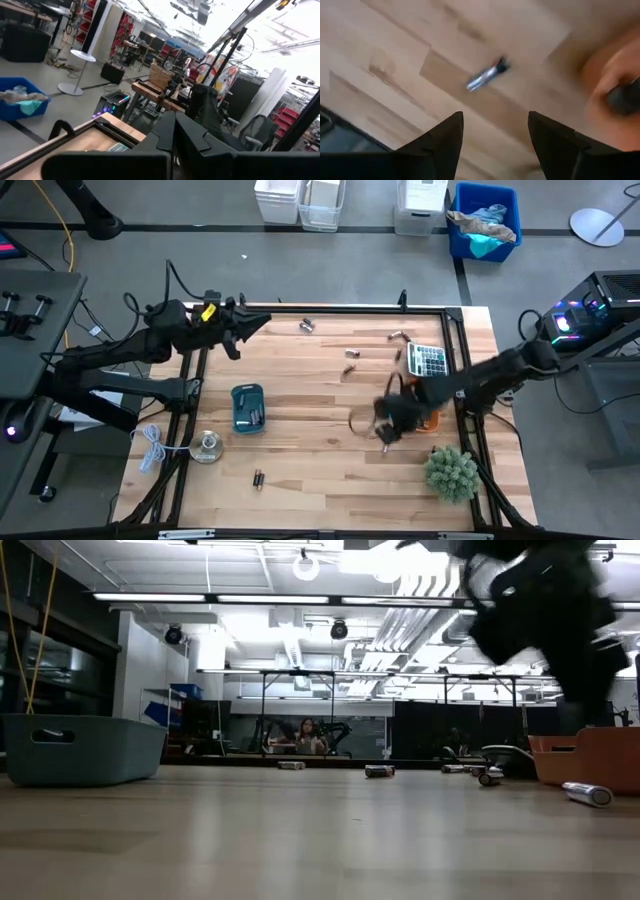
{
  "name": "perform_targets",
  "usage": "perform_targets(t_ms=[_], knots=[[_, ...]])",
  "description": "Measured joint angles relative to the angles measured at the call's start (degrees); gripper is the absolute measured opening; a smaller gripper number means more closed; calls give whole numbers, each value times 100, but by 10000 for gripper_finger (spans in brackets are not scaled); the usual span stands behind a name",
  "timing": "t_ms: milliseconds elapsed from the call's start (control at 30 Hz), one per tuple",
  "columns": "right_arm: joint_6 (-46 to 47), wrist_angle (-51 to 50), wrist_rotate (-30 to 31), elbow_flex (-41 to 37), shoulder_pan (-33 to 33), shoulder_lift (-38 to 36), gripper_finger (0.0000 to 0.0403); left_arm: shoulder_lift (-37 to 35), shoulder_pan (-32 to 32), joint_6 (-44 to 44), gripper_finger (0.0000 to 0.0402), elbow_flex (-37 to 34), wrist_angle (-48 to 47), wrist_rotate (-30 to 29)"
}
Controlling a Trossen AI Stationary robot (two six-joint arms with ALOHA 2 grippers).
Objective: Sort batteries
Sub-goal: Put the silver battery into the blue bin
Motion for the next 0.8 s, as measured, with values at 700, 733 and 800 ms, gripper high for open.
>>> perform_targets(t_ms=[700,733,800], knots=[[3432,1138,711,66,795,1911,140,-22,0,-249,0,0,-14,482],[3296,1118,712,95,770,1915,109,-50,0,-166,0,0,0,490],[2840,1073,854,248,670,1907,41,-147,0,68,0,0,100,494]])
